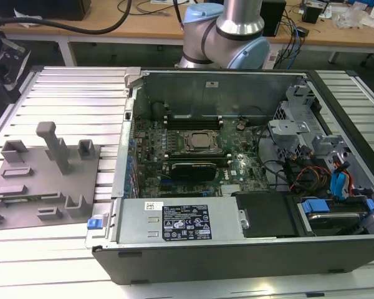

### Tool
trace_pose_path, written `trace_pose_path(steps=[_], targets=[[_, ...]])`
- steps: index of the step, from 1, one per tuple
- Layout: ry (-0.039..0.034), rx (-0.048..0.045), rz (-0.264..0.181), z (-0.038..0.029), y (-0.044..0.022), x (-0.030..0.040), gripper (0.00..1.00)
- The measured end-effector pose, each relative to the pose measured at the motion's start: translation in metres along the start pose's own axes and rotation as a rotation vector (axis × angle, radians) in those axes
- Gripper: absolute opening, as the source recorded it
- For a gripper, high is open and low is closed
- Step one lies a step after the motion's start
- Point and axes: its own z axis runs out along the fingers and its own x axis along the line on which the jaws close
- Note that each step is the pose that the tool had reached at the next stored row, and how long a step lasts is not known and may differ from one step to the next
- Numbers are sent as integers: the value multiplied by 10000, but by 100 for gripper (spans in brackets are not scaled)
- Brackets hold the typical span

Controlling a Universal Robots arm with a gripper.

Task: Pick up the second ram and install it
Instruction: 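Reach for the second ram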

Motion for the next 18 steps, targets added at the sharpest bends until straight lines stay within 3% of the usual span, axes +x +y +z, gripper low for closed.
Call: trace_pose_path(steps=[10,13,18], targets=[[0,0,1,-6,-18,248,11],[0,-1,-2,-5,-28,273,11],[0,5,0,-5,-206,276,11]])
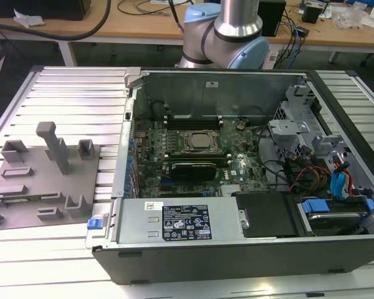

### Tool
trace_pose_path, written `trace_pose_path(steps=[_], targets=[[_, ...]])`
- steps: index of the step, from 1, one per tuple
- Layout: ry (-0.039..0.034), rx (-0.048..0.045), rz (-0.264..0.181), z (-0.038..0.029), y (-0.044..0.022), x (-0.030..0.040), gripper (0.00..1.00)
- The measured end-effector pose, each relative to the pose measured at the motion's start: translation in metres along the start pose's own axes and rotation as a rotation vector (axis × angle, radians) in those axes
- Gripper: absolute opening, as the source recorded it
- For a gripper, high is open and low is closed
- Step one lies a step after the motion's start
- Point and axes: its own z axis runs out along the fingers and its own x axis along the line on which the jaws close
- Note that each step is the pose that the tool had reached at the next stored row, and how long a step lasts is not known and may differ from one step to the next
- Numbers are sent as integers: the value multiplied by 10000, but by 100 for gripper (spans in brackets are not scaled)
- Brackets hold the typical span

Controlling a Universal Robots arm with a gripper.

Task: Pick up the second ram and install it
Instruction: 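Reach for the second ram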

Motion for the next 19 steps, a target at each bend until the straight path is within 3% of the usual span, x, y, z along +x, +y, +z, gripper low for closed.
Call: trace_pose_path(steps=[4,19], targets=[[-1,0,1,5,-85,-2,11],[-1,1,1,9,-279,-4,11]])
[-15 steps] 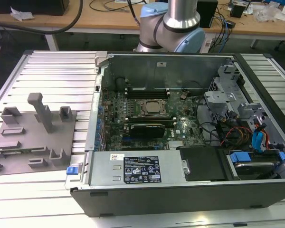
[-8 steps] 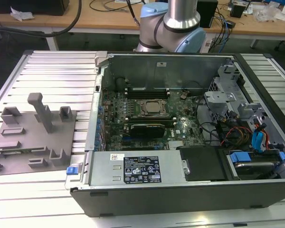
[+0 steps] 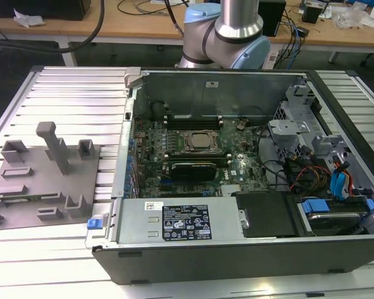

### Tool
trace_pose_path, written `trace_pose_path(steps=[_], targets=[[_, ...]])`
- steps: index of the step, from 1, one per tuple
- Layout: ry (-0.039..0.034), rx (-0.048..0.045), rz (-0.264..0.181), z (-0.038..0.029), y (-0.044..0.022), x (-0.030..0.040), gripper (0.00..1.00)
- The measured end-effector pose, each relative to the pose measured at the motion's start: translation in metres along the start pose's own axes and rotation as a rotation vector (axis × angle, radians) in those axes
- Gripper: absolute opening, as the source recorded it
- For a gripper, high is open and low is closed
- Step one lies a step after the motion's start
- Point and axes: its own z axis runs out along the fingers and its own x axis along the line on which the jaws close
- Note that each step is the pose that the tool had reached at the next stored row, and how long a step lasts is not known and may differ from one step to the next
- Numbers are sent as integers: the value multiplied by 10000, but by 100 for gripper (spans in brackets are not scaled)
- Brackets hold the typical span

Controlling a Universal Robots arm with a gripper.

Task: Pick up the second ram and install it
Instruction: 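Reach for the second ram, then pick up the second ram and move it above second insertion slot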

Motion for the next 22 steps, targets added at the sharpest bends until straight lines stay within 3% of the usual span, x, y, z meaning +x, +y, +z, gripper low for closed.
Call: trace_pose_path(steps=[18,22], targets=[[0,0,-13,-1,-26,-2,11],[32,-17,-730,-1,-26,-1,11]])
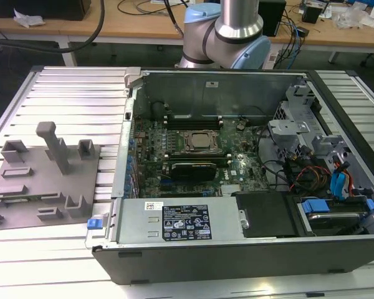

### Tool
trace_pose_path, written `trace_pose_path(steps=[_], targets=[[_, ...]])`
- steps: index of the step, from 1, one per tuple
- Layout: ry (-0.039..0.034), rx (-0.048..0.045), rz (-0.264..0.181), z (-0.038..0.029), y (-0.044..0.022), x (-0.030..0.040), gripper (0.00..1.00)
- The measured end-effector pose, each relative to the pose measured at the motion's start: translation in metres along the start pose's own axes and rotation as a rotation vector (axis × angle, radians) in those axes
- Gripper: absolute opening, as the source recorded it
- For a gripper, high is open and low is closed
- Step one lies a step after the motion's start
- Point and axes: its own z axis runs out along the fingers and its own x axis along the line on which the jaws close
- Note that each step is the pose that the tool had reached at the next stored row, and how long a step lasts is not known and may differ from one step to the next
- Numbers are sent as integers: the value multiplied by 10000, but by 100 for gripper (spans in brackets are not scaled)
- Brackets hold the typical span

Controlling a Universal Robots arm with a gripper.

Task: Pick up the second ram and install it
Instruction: 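Pick up the second ram and move it above second insertion slot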

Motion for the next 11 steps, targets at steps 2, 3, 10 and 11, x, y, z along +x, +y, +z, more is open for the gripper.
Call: trace_pose_path(steps=[2,3,10,11], targets=[[14,-7,-306,0,0,0,11],[27,-13,-584,0,0,0,11],[86,-47,-1932,0,0,0,11],[92,-51,-2065,0,0,0,11]])
